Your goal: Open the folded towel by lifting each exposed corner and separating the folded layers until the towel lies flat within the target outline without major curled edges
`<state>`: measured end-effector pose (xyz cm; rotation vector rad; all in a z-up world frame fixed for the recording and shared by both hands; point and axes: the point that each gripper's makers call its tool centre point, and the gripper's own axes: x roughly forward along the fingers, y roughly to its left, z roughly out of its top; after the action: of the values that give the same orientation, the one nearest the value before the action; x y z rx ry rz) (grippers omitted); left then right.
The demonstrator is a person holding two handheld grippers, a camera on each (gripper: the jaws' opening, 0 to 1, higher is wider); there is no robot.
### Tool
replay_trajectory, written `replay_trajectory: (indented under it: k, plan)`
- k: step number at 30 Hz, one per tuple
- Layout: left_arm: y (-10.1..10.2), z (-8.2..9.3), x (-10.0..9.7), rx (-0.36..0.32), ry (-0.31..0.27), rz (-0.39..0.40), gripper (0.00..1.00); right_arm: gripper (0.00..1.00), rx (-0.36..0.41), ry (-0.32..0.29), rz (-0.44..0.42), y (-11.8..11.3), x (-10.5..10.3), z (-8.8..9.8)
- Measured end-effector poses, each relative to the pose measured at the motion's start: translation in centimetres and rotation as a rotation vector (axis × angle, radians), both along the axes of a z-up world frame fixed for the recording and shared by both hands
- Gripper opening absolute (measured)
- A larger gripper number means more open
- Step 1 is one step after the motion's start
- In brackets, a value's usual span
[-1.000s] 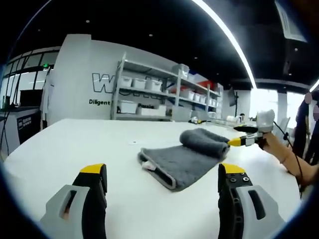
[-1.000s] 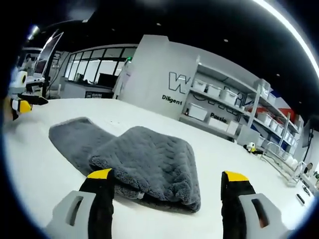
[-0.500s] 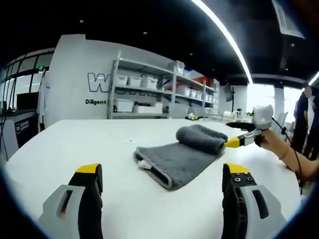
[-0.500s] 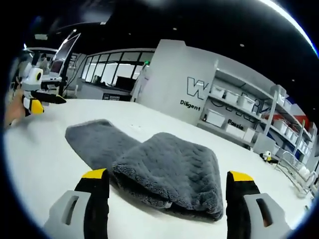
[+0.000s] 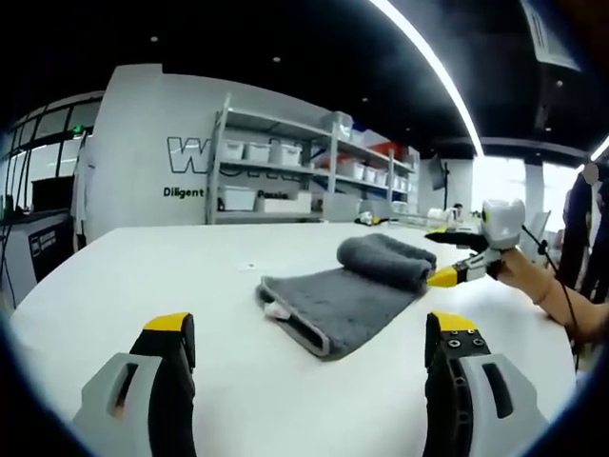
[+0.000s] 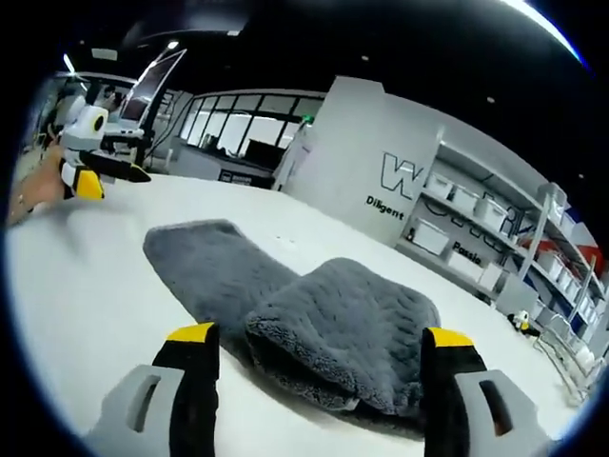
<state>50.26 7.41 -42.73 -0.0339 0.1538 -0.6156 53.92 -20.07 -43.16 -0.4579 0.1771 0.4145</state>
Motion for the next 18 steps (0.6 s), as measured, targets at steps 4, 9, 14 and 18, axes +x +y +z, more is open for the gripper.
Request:
replay_trajectory:
  k: [4, 9, 14, 18]
  plan:
    - [-0.1, 0.0, 0.0, 0.003, 0.000, -0.004, 0.99, 0.66, -0.007, -0.019, 0.013, 0.4, 0.1, 0.2]
    - [-0.3, -0.2, 0.0, 0.003, 0.011, -0.011, 0.99, 0.48, -0.104, -0.049, 0.079, 2.9, -0.1, -0.6]
    - [-0.4, -0.1, 0.0, 0.002, 0.010, -0.014, 0.99, 0.28, -0.176, -0.061, 0.099, 4.1, 0.1, -1.4]
    - [-0.4, 0.1, 0.1, -0.003, 0.005, -0.016, 0.99, 0.12, -0.197, -0.051, 0.098, 3.9, 0.3, -1.9]
